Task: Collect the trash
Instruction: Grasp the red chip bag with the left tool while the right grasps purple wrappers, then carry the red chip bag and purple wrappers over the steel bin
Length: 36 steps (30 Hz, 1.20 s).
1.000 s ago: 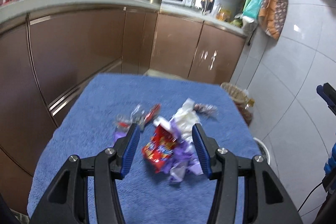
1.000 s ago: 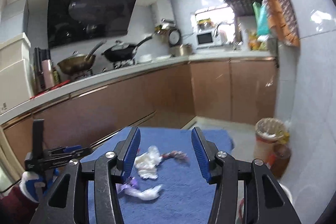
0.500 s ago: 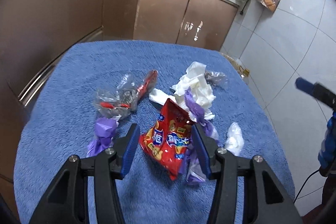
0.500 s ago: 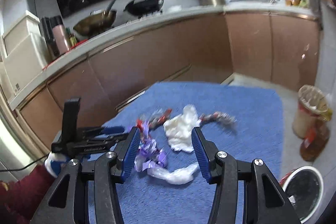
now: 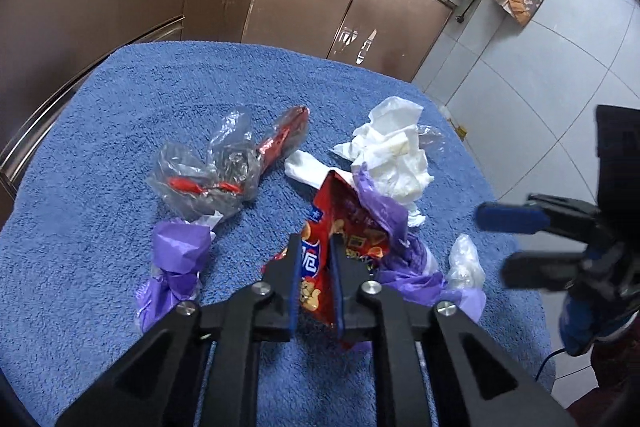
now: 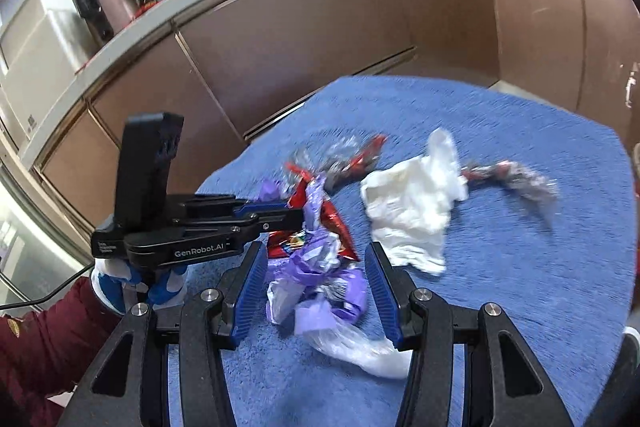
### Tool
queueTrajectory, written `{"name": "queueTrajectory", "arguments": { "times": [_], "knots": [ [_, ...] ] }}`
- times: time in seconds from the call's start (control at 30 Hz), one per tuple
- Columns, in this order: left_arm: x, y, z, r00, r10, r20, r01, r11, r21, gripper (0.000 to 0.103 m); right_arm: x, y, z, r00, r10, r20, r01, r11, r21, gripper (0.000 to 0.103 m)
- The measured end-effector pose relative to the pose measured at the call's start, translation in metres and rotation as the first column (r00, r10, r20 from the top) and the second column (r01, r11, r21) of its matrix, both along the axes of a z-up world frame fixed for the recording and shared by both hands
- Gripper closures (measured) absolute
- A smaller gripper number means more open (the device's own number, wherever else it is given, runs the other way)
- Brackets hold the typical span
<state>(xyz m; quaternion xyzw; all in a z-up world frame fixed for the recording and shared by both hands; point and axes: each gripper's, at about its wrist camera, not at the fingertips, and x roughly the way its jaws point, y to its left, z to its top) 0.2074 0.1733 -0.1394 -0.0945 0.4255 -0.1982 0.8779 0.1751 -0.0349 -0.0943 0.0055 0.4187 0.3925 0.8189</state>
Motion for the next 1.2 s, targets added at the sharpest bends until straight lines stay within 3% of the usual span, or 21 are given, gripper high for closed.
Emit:
{"name": "queueTrajectory", "arguments": {
  "times": [0.4, 0.5, 0.8, 0.83, 1.2],
  "knots": [
    [-0.008, 0.007, -0.003, 1.000, 0.020, 0.009, -0.019, 0.998, -0.057, 0.096, 0.026, 0.026, -0.038, 0.992, 0.055, -0.117, -0.060, 0.997, -0.042, 0.055],
    [-0.013, 0.009, -0.003, 0.999, 0.031, 0.010, -0.030, 0.998, -0.062, 0.097, 0.026, 0.027, -0.039, 0.989, 0.066, -0.133, -0.070, 0.997, -0.024, 0.067],
    [-0.043, 0.014, 0.019, 0.997, 0.063, 0.050, -0.061, 0.997, -0.049, 0.098, -0.002, 0.008, -0.007, 0.996, 0.077, -0.052, -0.078, 0.997, -0.012, 0.071],
    [-0.047, 0.015, 0.022, 0.996, 0.070, 0.055, -0.068, 0.997, -0.044, 0.101, -0.005, 0.004, -0.003, 0.996, 0.072, -0.043, -0.073, 0.997, -0.014, 0.071],
    [-0.102, 0.030, 0.069, 0.980, 0.142, 0.142, -0.136, 0.989, -0.055, 0.101, -0.057, -0.048, 0.040, 0.997, -0.023, 0.067, 0.023, 1.000, 0.011, 0.071]
  ]
}}
